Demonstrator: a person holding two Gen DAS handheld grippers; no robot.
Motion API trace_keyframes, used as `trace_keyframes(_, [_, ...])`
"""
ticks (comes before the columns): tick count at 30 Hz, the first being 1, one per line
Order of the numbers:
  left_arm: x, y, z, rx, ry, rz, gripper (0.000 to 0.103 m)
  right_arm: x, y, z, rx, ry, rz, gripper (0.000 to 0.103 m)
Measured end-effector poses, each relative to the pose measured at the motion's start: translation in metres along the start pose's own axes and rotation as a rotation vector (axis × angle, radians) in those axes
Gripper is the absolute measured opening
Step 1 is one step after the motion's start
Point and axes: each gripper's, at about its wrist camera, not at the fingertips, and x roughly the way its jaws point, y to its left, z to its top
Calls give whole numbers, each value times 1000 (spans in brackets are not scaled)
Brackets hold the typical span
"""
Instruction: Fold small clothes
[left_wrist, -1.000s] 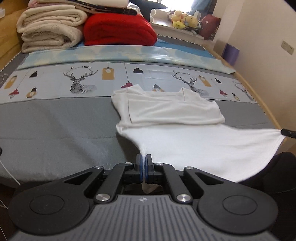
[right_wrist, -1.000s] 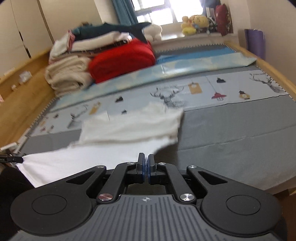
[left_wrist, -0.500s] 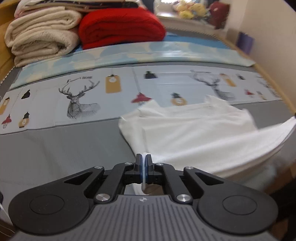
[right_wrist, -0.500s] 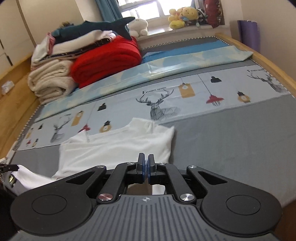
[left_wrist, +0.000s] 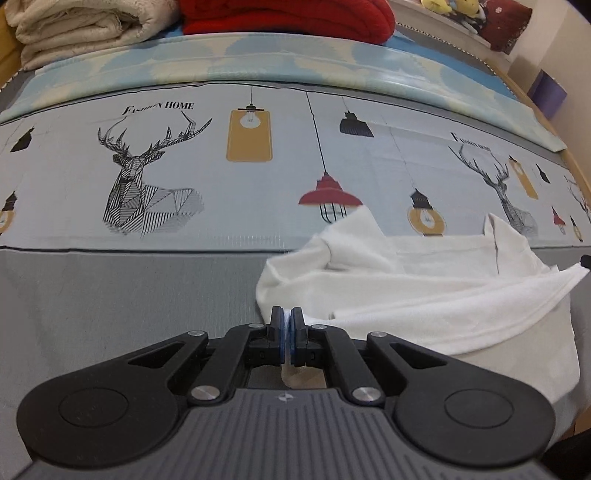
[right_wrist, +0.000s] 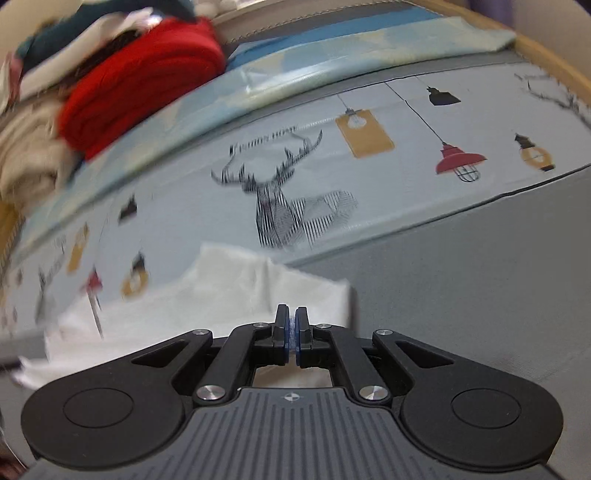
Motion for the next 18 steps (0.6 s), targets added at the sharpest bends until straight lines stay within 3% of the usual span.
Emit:
trace_keyframes(4, [-2,17,15,-77,-68,31,7,11,-5,18,72,-66,-82,6])
trace_keyframes(7, [-1,29,15,-123,-48,3,7,11,-14,26,110,-98,-47,6])
trace_keyframes(11, [3,25,7,-39,-21,5,7,17,-15,22,53,-48,10,6])
trace_keyframes(16, [10,23,3,-48,-8,-37,7,31,-10,8,-14,49,23,7])
trace_keyframes(18, [15,17,5,-38,-9,-46,7,34,-11,6,-14,56,18,12])
